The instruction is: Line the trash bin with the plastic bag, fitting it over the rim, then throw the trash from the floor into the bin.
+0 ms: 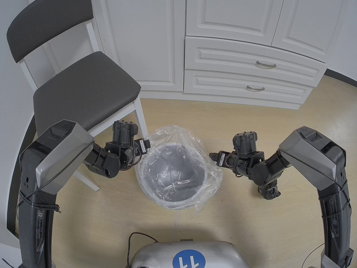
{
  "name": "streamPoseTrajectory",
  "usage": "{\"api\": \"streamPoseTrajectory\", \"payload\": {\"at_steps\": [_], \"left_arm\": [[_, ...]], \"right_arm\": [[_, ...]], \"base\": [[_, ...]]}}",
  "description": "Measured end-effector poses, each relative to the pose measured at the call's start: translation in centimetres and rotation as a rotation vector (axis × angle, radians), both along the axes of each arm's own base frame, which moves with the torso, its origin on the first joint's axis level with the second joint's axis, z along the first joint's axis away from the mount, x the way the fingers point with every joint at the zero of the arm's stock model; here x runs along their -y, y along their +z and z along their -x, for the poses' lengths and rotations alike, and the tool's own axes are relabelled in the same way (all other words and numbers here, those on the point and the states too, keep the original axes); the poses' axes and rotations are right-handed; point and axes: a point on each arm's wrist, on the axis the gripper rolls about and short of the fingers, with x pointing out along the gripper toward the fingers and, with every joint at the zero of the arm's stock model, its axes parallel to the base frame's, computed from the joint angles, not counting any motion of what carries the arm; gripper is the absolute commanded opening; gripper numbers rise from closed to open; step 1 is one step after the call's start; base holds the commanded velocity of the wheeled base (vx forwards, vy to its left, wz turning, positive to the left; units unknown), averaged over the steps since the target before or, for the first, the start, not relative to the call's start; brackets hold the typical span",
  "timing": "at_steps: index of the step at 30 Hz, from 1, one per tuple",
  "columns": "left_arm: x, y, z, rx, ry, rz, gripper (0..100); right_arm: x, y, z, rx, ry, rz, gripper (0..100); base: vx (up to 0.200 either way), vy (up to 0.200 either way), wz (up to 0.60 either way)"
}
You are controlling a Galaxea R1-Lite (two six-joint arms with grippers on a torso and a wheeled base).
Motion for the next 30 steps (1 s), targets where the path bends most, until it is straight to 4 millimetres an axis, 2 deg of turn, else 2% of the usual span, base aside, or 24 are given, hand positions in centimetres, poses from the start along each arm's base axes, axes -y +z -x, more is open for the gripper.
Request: {"api": "streamPoseTrajectory", "payload": {"at_steps": [9,15,19,22,26,30], "left_arm": [[-0.6,-1.6,-1.1,-0.014,0.032,0.02,100],[-0.5,-1.4,0.1,-0.042,-0.005,-0.003,100],[-0.3,0.5,1.9,-0.053,-0.131,-0.067,100],[-0.5,2.6,3.0,-0.045,-0.239,-0.134,100],[-0.9,5.4,4.4,-0.029,-0.389,-0.189,100],[-2.1,7.3,5.1,-0.033,-0.444,-0.205,100]], "right_arm": [[0.9,-2.0,-2.1,0.009,-0.056,-0.039,100],[1.1,-1.3,-2.3,0.059,-0.074,-0.093,100],[1.1,0.4,-1.5,0.089,-0.066,-0.1,100],[1.2,1.7,-0.4,0.111,-0.04,-0.04,100],[1.5,3.6,1.6,0.157,-0.005,0.055,100],[1.1,5.3,3.9,0.19,0.032,0.098,100]], "base": [[0.0,0.0,0.0],[0.0,0.0,0.0],[0.0,0.0,0.0],[0.0,0.0,0.0],[0.0,0.0,0.0],[0.0,0.0,0.0]]}}
